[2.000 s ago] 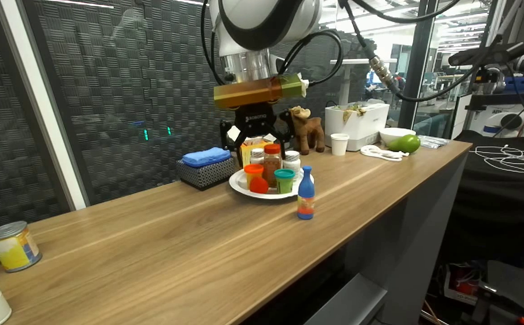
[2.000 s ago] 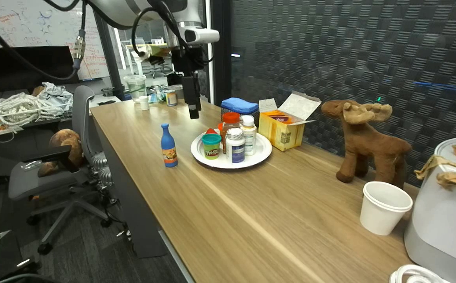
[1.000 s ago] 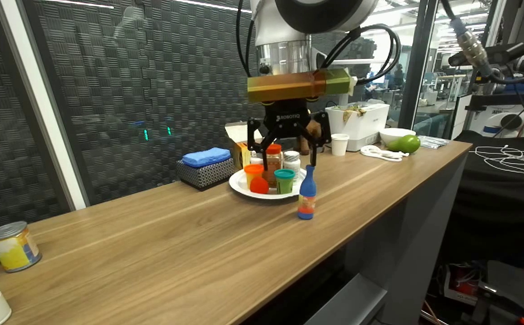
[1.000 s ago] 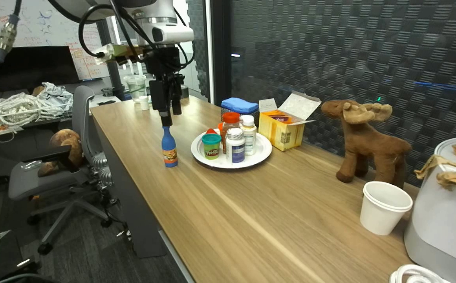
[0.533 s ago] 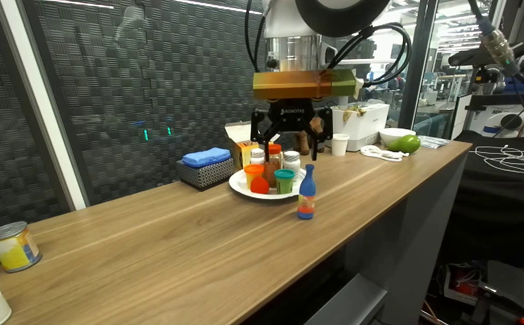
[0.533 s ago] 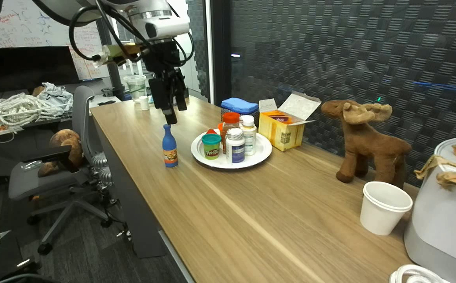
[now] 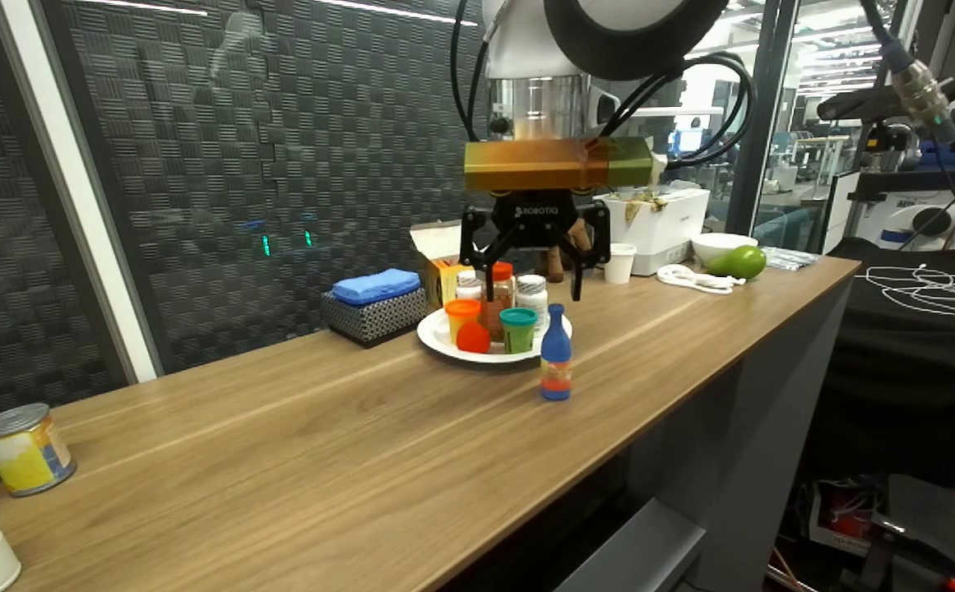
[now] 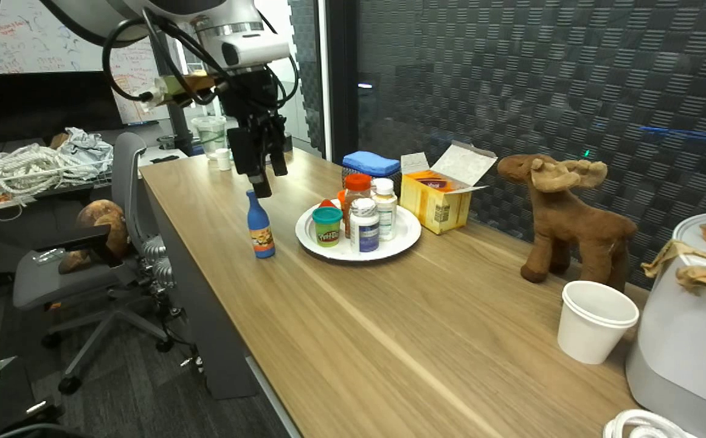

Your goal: Put all the items surrounding the plate on to the plate.

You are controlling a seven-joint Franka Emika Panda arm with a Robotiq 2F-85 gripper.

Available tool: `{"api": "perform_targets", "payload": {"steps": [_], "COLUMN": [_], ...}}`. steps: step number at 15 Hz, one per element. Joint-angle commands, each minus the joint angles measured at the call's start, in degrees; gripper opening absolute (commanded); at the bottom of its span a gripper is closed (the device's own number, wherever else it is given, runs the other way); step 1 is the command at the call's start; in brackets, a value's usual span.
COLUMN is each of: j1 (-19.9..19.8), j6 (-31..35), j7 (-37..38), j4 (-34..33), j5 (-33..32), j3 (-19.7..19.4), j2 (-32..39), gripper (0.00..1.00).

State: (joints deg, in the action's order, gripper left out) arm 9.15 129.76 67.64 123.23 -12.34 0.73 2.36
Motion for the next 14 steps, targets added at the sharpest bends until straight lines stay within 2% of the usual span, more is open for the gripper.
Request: {"api": "perform_targets", "payload": {"steps": [1,8,9,10,11,14], "j1": [-1.2,-1.5,-1.5,-1.5,-1.5,-1.5], "j6": [0.2,-0.5,-0.5,-0.6,-0.8,-1.8], "j7": [0.8,0.1,0.4,0.5,0.7,1.1], "j4": [1.8,2.6,2.7,2.7,2.7,2.6], "j5": [0.5,5.4,5.8,6.1,6.2,6.0], "j3": [1.4,1.7,1.7,1.7,1.7,1.8], "j2": [-1.9,-1.9,-1.9,-2.0,-2.0,-1.9], "gripper": [1.00,1.00,0.75,0.74,0.68,0.42]}}
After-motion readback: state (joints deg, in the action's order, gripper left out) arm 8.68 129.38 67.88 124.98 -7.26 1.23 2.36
